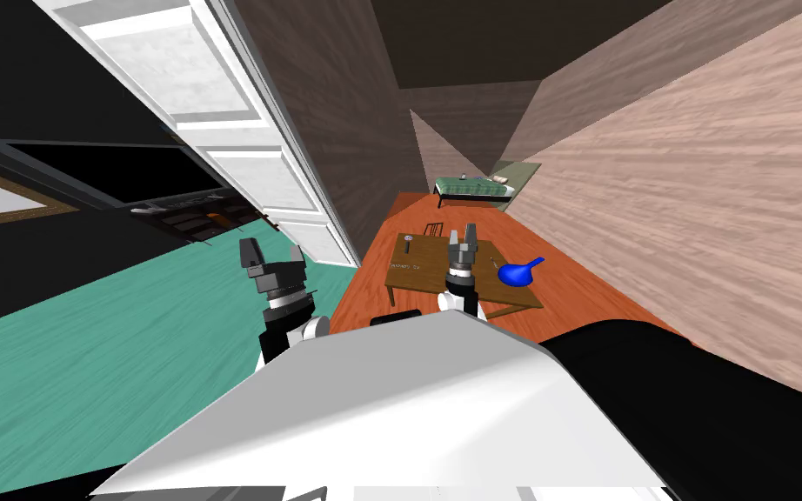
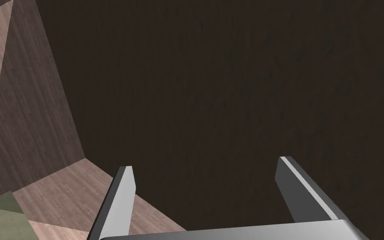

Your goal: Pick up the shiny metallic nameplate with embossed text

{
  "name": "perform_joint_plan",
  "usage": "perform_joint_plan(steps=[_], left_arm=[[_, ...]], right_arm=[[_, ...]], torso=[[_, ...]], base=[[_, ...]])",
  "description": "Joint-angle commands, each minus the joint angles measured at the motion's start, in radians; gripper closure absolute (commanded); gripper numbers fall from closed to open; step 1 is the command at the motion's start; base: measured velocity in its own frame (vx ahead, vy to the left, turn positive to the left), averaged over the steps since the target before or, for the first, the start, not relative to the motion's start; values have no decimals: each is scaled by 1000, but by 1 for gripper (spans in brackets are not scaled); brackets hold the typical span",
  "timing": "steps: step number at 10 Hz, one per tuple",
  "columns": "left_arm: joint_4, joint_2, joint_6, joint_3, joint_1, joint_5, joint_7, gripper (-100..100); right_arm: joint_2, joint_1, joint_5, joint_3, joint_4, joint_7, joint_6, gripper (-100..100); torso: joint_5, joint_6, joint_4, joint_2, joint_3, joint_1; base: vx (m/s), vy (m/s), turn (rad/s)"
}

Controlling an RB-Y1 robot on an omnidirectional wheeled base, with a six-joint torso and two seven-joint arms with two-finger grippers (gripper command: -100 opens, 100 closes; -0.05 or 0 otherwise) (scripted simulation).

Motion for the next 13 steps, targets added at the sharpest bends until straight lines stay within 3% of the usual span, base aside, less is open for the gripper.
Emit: perform_joint_plan(steps=[1,4,8,9,11,12,13], left_arm=[[0,0,0,0,0,0,0,0],[0,0,0,0,0,0,0,0],[0,0,0,0,0,0,0,0],[0,0,0,0,0,0,0,0],[0,0,0,0,0,0,0,0],[0,0,0,0,0,0,0,0],[0,0,0,0,0,0,0,0]], right_arm=[[-39,3,1,-6,16,6,7,-100],[-128,16,7,-28,78,30,30,-100],[-237,43,35,-77,213,80,72,-100],[-237,43,35,-77,223,80,72,-100],[-288,58,60,-108,314,110,92,-100],[-288,58,60,-108,316,110,92,-100],[-312,66,76,-125,356,125,101,-100]], torso=[[0,0,0,0,0,0],[0,0,0,2,1,-1],[0,0,1,4,2,-1],[0,-1,1,4,2,-1],[0,0,1,2,1,-1],[0,0,1,3,2,-1],[0,0,1,2,1,-1]], base=[[-12,1,118],[-36,-4,207],[-60,0,354],[-41,-13,144],[-36,3,300],[-33,-3,248],[-35,7,399]])
